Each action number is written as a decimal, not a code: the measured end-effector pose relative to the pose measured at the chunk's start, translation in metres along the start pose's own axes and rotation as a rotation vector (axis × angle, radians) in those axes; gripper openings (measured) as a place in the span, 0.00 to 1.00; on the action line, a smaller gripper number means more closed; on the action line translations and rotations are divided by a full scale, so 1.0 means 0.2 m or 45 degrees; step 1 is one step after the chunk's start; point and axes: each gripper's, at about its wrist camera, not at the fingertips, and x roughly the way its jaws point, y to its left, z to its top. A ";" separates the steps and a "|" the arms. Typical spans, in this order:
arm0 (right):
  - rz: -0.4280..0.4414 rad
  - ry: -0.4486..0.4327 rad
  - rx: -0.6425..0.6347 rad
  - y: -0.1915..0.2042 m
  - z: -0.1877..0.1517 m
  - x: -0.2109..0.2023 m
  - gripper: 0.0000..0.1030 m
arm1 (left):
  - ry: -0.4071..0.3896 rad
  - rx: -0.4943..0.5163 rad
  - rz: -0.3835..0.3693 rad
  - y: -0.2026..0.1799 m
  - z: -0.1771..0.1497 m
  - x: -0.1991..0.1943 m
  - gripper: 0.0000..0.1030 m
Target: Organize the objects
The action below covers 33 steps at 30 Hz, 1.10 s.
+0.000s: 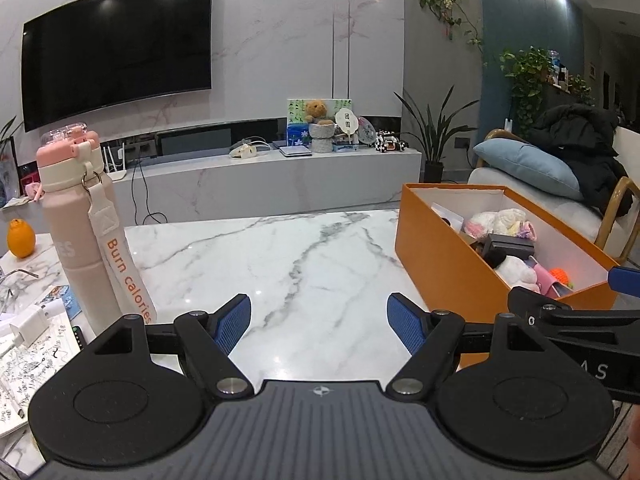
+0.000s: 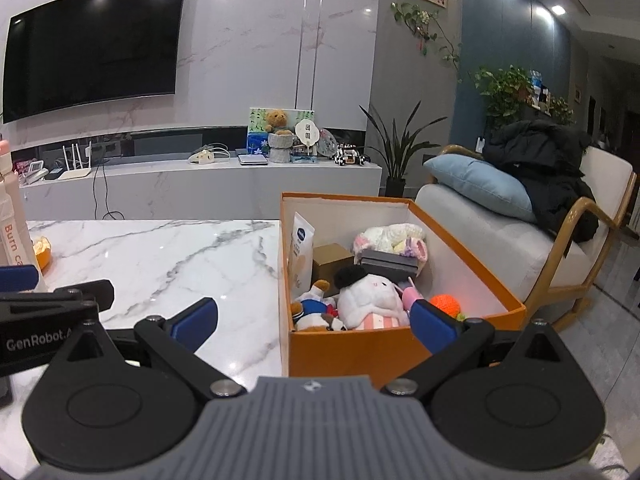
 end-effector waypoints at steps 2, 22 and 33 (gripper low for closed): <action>0.001 0.004 0.005 0.00 0.00 0.00 0.99 | 0.002 0.004 0.001 0.00 0.00 0.00 0.86; 0.004 0.015 0.016 -0.02 0.00 0.01 0.99 | 0.033 0.019 -0.001 -0.01 -0.01 0.01 0.86; 0.006 0.020 0.018 -0.02 0.00 0.01 0.99 | 0.036 0.016 -0.004 -0.01 -0.01 0.01 0.86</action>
